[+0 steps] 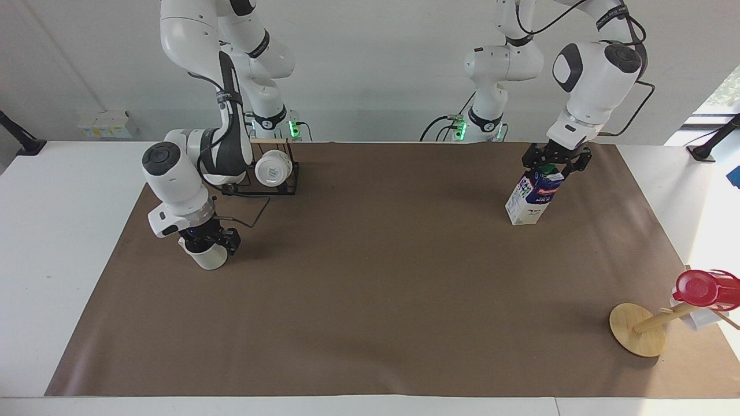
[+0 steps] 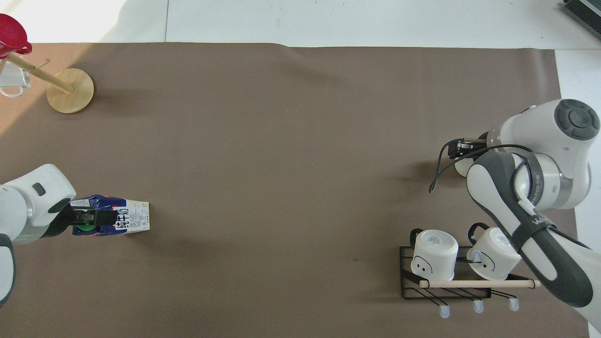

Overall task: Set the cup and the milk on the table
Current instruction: 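Lift the white mug with the right gripper and carry it toward the table center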

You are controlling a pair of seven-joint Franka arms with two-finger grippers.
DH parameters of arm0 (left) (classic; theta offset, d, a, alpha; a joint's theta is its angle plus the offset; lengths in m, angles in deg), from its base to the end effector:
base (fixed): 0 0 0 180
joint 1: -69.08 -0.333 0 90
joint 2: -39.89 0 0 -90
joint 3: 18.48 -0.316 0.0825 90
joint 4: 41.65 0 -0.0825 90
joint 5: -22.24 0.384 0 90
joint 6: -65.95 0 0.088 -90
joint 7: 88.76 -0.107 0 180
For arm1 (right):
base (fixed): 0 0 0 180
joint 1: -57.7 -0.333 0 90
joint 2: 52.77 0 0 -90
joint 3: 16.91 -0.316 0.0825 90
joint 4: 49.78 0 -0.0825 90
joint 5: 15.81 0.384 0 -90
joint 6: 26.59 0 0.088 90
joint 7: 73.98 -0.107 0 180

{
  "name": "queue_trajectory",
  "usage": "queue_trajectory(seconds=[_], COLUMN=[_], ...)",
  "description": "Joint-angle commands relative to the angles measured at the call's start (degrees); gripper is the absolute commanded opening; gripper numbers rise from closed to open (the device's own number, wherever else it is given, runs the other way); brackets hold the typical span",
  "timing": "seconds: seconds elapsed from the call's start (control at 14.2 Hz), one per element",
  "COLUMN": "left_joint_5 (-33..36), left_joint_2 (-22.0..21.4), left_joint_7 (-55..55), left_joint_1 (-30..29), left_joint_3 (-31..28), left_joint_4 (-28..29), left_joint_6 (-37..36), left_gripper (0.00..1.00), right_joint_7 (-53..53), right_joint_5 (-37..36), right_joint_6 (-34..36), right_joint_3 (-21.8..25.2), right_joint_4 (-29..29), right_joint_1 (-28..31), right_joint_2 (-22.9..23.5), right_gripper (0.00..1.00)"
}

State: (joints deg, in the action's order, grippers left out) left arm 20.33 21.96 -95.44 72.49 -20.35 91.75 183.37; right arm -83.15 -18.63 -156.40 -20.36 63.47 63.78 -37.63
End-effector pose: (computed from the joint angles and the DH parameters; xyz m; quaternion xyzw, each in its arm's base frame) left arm 0.4548 -0.0134 0.4644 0.9975 -0.0649 0.0178 0.0192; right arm 0.6043 -0.0304 0.3382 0.9959 -0.0885 0.0133 0.0105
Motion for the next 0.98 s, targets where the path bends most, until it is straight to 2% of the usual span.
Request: queue_trajectory(seconds=[0.0, 0.21, 0.42, 0.7, 0.91], left_joint_5=[1.1, 1.1, 1.1, 1.1, 1.1], left_joint_2=[-0.2, -0.2, -0.2, -0.2, -0.2], left_joint_7=[1.2, 1.2, 1.2, 1.2, 1.2], left_joint_1=[0.9, 0.8, 0.6, 0.7, 0.6], left_joint_3=[-0.5, -0.6, -0.6, -0.6, -0.6], left_joint_4=[0.8, 0.8, 0.8, 0.8, 0.8], left_joint_6=[1.5, 1.7, 1.7, 1.7, 1.7], left_gripper=[1.0, 1.0, 0.9, 0.78, 0.72], right_joint_7=[0.7, 0.7, 0.6, 0.5, -1.3], right_joint_5=[-0.9, -0.9, -0.8, -1.0, -1.0], right_joint_6=[-0.7, -0.3, 1.3, 1.6, 7.2], right_joint_3=[-0.3, -0.5, -1.3, -1.3, -1.3], right_joint_4=[0.3, -0.7, -4.0, -6.3, -9.4], right_joint_1=[0.3, 0.2, -0.5, -7.4, -11.6], right_joint_2=[-0.4, -1.2, -2.5, -1.7, -1.3], right_gripper=[0.0, 0.0, 0.0, 0.0, 0.0])
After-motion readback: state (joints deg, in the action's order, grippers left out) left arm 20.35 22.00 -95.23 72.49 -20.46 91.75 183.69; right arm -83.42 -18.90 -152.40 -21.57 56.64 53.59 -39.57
